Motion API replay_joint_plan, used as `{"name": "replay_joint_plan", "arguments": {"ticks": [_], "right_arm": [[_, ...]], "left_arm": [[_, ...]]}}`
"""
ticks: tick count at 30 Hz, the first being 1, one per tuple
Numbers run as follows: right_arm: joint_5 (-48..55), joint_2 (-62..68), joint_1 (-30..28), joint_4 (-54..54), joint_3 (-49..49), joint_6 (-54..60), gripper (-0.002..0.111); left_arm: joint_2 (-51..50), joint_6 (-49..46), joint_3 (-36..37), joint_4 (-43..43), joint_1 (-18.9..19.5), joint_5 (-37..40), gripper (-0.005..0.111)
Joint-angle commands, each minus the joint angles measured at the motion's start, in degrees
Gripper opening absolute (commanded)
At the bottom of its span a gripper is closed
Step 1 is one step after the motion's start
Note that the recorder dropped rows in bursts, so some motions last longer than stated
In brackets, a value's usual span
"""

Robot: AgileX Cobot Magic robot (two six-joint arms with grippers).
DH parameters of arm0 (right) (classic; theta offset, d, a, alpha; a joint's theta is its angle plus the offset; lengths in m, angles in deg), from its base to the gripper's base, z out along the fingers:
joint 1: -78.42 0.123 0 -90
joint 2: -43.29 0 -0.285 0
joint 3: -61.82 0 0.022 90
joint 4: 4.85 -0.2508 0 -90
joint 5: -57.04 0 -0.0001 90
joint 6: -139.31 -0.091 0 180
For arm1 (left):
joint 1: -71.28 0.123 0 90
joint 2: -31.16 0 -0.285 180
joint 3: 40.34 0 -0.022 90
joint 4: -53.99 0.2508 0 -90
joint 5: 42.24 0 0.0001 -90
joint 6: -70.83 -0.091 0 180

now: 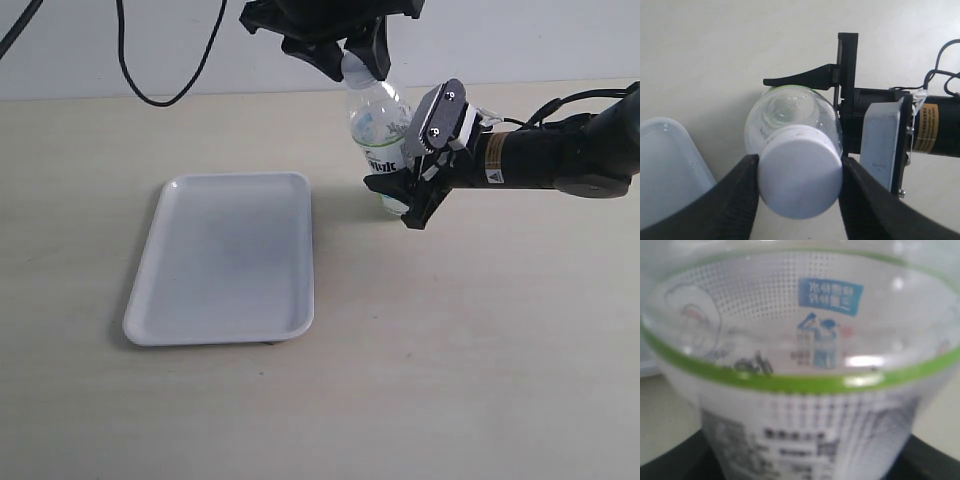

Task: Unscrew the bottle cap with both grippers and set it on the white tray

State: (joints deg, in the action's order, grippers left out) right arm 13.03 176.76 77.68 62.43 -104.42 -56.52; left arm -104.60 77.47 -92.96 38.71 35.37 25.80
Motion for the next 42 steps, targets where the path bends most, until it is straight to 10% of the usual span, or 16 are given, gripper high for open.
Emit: {"name": "replay_joint_plan", "arguments": {"ticks": [1, 14, 27, 35, 42], "right_arm": [[1.5, 0.1, 0.1, 2.1, 0.2, 1.3, 0.000], [1.5, 0.1, 0.1, 2.1, 0.2, 1.3, 0.000], [1.5, 0.1, 0.1, 2.1, 0.2, 1.2, 0.000], [1.5, 0.1, 0.1, 2.1, 0.2, 0.7, 0.000], [1.5, 0.1, 0.1, 2.1, 0.2, 0.6, 0.000]], "left_arm": [[0.4, 6.0, -0.3, -2.1, -0.1, 0.2, 0.000], [0.4, 24.1, -0.3, -5.9, -0.1, 0.4, 0.000], [0.4, 21.7, -0.3, -4.0, -0.1, 0.2, 0.002], [0.5, 13.4, -0.3, -3.8, -0.1, -1.3, 0.074], [2.5, -6.6, -0.3, 1.4, -0.1, -3.0, 0.081]]}}
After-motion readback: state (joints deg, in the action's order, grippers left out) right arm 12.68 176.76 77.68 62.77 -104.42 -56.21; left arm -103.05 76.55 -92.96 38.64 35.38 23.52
